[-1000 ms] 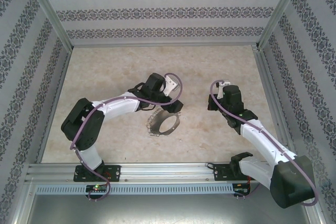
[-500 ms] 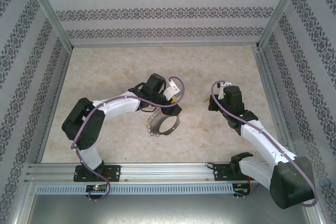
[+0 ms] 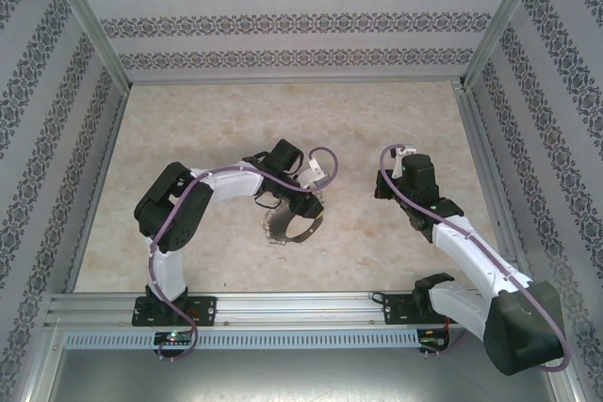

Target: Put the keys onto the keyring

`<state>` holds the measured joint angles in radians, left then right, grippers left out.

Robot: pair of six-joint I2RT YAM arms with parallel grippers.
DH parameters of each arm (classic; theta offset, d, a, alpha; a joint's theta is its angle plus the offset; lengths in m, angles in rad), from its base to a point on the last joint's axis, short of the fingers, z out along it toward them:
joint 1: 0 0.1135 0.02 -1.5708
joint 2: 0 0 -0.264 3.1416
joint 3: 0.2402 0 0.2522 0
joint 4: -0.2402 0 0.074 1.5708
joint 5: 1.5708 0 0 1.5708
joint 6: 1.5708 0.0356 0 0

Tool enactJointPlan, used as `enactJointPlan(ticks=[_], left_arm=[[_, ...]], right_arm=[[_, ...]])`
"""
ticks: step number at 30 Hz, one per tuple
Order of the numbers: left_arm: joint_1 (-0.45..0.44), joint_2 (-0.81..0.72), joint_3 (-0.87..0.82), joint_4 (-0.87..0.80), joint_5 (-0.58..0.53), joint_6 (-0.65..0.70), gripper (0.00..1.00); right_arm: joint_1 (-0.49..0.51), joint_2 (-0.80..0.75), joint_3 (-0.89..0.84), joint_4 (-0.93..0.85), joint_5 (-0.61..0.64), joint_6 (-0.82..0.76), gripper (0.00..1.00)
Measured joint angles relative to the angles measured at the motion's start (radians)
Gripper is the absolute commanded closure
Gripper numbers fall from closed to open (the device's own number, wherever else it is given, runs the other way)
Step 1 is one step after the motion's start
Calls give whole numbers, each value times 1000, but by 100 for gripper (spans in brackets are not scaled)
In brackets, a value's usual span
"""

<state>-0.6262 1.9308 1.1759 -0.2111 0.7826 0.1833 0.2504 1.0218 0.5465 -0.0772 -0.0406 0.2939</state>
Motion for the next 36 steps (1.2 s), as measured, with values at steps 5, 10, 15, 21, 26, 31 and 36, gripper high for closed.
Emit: enactJointPlan(ticks=[5, 10, 15, 21, 26, 31, 36], left_arm=[[0, 41, 35, -6, 28, 0, 56], [13, 51, 36, -2, 29, -3, 57], [27, 51, 36, 11, 29, -5, 57], [32, 51, 36, 16, 28, -7, 57], [32, 52, 36, 17, 28, -8, 57], [32, 66, 36, 17, 28, -8, 57], [32, 75, 37, 16, 28, -8, 57]], right_arm=[[0, 0, -1, 7, 0, 0, 100], [0, 0, -6, 6, 0, 0, 100], [0, 2, -7, 6, 0, 0, 100], [0, 2, -7, 7, 0, 0, 100], [0, 2, -7, 7, 0, 0, 100], [0, 2, -7, 7, 0, 0, 100], [0, 2, -7, 7, 0, 0, 100]])
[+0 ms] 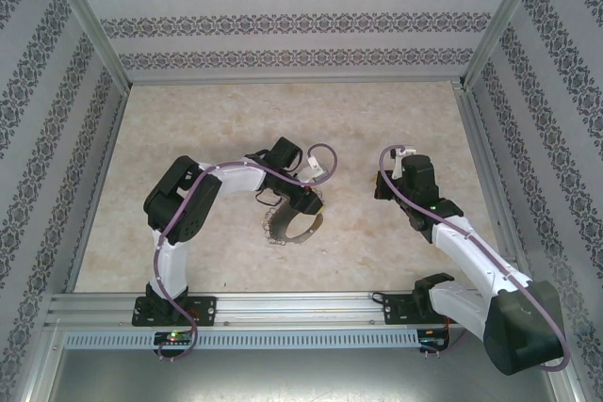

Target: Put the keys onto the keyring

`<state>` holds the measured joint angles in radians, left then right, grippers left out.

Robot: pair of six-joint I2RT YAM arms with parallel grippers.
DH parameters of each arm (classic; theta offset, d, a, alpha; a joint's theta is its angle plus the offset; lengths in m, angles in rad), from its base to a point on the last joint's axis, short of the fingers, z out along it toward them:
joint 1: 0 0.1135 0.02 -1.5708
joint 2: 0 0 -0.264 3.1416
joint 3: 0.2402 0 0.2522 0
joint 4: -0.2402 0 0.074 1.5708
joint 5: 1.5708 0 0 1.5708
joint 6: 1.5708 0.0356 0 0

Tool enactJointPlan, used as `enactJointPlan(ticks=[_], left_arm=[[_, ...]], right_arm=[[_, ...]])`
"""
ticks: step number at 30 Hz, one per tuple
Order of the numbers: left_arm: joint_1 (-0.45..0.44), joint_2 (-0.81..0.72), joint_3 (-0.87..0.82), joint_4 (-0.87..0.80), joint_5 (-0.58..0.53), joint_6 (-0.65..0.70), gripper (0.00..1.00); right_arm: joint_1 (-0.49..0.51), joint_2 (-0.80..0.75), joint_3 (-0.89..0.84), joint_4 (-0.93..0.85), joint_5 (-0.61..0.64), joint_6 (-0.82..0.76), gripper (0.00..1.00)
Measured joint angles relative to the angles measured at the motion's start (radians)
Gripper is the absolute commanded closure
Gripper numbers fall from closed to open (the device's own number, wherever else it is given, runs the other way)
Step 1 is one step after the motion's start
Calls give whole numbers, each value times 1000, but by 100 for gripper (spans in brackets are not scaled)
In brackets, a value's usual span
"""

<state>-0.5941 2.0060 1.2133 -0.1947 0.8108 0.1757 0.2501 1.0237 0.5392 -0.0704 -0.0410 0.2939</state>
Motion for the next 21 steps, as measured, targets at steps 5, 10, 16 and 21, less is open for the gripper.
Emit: enactJointPlan(ticks=[5, 10, 16, 21], left_arm=[[0, 0, 2, 1, -9, 0, 58], [0, 0, -1, 23, -58, -4, 58], [0, 0, -3, 35, -80, -4, 58], [0, -8, -42, 81, -99, -16, 55]], right_arm=[[0, 0, 0, 0, 0, 0, 100], [0, 0, 0, 0, 0, 0, 100], [0, 0, 0, 0, 0, 0, 100], [0, 0, 0, 0, 0, 0, 100]])
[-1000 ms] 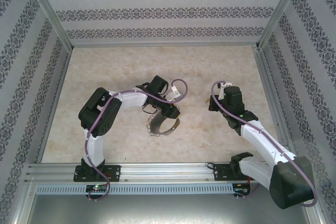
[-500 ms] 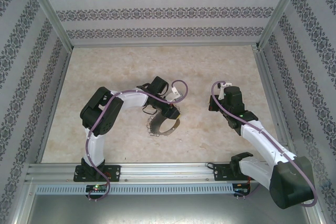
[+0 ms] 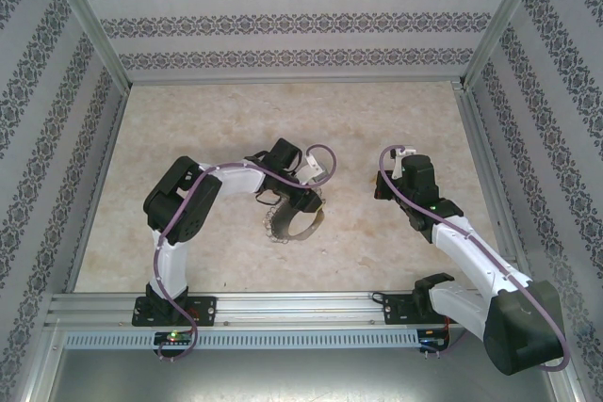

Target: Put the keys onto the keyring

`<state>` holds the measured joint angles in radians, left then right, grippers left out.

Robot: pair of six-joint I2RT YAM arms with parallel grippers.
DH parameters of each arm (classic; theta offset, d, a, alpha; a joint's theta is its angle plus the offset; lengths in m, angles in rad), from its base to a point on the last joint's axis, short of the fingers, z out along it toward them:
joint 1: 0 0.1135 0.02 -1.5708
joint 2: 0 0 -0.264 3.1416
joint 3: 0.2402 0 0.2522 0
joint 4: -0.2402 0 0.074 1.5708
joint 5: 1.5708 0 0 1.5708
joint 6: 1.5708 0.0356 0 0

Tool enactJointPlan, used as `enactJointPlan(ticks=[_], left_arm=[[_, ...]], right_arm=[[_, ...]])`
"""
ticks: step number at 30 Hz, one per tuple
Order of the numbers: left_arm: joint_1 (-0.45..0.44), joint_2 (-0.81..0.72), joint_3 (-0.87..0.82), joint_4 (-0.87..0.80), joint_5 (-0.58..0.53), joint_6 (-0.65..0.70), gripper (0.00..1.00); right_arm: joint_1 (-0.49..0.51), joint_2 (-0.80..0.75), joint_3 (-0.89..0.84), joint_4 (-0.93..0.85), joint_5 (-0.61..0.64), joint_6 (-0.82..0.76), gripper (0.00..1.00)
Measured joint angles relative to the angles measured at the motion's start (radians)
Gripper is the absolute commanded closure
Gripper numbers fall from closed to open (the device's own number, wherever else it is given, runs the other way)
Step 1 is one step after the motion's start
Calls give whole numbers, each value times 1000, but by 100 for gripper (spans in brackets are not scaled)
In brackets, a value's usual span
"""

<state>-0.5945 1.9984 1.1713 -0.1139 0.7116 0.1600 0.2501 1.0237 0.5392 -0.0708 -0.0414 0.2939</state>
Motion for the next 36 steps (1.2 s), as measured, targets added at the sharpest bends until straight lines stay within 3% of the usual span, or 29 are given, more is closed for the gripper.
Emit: enactJointPlan(ticks=[7, 14, 36], left_arm=[[-9, -126, -154, 111, -122, -46, 51], [-15, -211, -190, 188, -212, -64, 51], [-34, -119, -164, 206, -193, -64, 54]], right_arm=[[0, 0, 0, 0, 0, 0, 100], [0, 0, 0, 0, -1, 1, 100], [0, 0, 0, 0, -5, 15, 100]])
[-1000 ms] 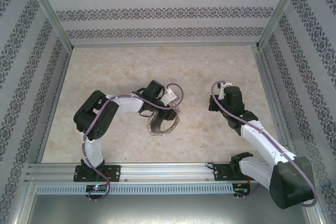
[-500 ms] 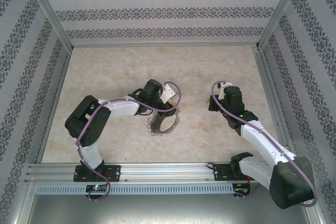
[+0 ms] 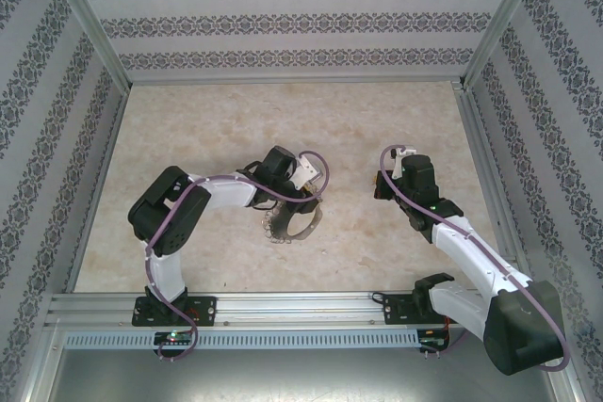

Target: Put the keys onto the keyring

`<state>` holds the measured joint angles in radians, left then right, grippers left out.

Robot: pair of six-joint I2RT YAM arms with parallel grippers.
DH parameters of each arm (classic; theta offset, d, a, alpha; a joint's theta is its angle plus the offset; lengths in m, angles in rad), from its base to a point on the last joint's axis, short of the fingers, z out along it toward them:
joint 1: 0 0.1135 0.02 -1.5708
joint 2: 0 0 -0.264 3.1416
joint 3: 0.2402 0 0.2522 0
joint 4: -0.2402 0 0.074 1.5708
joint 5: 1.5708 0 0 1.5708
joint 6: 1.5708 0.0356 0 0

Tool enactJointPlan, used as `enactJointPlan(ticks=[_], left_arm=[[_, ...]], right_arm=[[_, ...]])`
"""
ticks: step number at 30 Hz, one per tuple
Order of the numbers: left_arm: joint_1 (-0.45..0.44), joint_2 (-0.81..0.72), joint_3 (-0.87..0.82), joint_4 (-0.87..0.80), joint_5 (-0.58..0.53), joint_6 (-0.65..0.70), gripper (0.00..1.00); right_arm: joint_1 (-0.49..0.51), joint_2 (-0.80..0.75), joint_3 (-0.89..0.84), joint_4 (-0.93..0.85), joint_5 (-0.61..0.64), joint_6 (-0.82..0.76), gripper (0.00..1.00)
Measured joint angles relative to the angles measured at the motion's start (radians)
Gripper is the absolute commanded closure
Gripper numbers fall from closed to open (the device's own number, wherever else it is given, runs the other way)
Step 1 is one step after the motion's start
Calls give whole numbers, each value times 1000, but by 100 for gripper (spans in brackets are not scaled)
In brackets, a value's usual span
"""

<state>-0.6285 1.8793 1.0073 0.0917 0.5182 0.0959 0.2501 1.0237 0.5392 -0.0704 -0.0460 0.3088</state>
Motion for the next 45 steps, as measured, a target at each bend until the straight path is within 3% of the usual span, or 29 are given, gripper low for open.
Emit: enactJointPlan(ticks=[31, 35, 39, 45], left_arm=[[-19, 59, 49, 3, 30, -26, 65], [-19, 59, 45, 8, 27, -31, 74], [-19, 59, 37, 10, 26, -32, 68], [-19, 57, 18, 29, 22, -38, 67]], right_arm=[[0, 8, 0, 7, 0, 0, 100], [0, 10, 0, 8, 0, 0, 100], [0, 10, 0, 10, 0, 0, 100], [0, 10, 0, 10, 0, 0, 100]])
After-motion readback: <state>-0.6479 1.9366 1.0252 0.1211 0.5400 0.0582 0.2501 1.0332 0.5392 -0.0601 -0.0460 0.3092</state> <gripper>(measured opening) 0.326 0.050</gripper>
